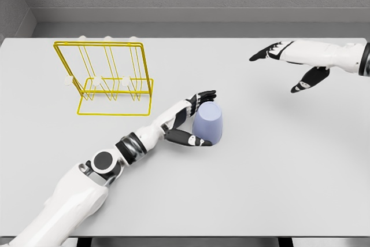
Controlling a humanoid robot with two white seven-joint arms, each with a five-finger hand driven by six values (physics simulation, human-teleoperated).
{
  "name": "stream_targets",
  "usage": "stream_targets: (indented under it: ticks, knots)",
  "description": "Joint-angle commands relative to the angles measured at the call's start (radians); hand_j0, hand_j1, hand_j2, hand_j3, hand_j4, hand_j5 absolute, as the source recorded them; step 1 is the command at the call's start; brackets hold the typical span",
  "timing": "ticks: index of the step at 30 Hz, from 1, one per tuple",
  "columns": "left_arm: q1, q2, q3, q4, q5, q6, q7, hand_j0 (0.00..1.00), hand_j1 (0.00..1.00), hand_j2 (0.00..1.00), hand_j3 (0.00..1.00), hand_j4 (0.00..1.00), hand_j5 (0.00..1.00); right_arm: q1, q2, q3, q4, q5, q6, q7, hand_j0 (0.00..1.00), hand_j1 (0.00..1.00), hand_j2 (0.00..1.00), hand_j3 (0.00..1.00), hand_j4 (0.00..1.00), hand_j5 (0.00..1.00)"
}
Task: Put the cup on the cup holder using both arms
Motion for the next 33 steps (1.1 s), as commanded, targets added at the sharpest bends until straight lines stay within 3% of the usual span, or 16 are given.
stream_targets:
  ticks: [1, 26, 33]
  knots:
    - [0.000, -0.001, 0.001, 0.000, 0.003, 0.000, 0.000, 1.00, 1.00, 1.00, 1.00, 1.00, 1.00, 0.000, 0.001, -0.001, 0.001, -0.007, 0.003, 0.000, 1.00, 1.00, 1.00, 1.00, 1.00, 1.00]
    - [-0.005, -0.015, -0.002, 0.014, 0.003, -0.005, 0.000, 0.99, 0.99, 0.99, 0.99, 0.99, 0.99, 0.000, -0.013, -0.001, -0.001, -0.007, 0.003, 0.000, 1.00, 1.00, 1.00, 1.00, 1.00, 1.00]
    - [-0.005, -0.015, -0.004, 0.012, 0.003, -0.005, -0.006, 0.60, 0.60, 0.60, 0.60, 0.60, 0.60, 0.000, -0.011, -0.002, -0.001, -0.007, 0.003, 0.000, 1.00, 1.00, 1.00, 1.00, 1.00, 1.00]
